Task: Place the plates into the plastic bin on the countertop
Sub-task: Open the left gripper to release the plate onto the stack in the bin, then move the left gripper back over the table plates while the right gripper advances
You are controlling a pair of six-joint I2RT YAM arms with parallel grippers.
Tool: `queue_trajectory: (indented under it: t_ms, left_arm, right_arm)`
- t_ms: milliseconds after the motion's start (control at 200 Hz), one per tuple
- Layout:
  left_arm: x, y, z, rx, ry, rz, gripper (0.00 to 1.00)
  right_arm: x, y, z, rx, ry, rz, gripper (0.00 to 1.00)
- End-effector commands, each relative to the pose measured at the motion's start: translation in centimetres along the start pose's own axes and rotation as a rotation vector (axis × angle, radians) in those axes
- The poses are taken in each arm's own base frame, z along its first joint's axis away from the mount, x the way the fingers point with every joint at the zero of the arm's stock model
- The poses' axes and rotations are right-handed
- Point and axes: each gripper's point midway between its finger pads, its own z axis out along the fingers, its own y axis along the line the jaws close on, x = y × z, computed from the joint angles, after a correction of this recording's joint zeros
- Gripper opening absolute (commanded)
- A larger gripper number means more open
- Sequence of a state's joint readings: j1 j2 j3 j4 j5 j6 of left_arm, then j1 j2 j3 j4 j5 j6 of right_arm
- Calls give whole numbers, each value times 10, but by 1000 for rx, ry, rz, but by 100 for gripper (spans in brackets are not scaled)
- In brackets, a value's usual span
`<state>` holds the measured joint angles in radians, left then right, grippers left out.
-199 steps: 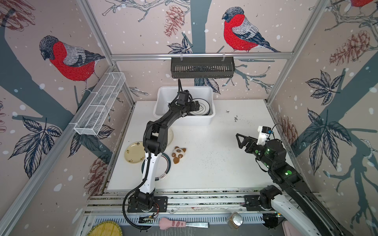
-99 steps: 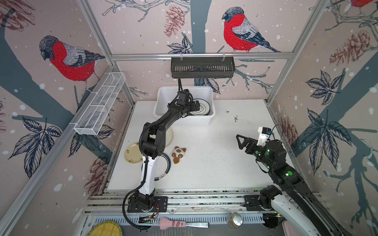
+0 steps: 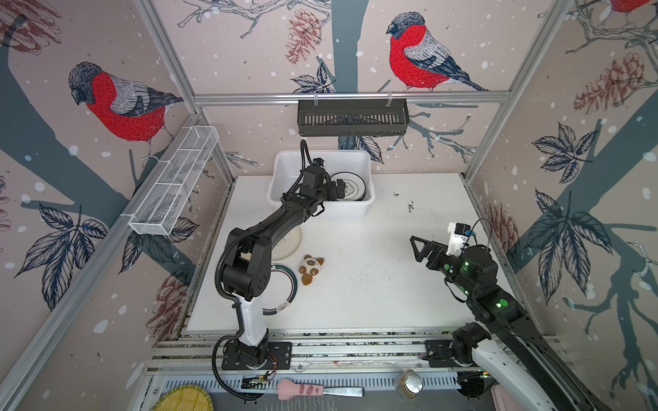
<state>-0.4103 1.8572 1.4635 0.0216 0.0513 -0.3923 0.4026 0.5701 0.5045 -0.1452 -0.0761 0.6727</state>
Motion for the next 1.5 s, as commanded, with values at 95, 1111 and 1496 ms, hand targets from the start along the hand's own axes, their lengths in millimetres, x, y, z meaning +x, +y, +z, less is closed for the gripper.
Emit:
queue_trajectory:
  t_ms: [95, 1111, 1496]
  left_arm:
    - [-24, -19, -50, 61, -177, 2, 98]
    - [176, 134, -254, -574, 157, -274, 95]
    - [194, 155, -287, -698, 202, -438, 94]
  right_arm:
    - [-8, 14, 5, -62, -15, -16, 99]
    - [62, 89, 97, -306, 284, -209, 99]
    - [63, 74, 111, -361, 359, -176, 99]
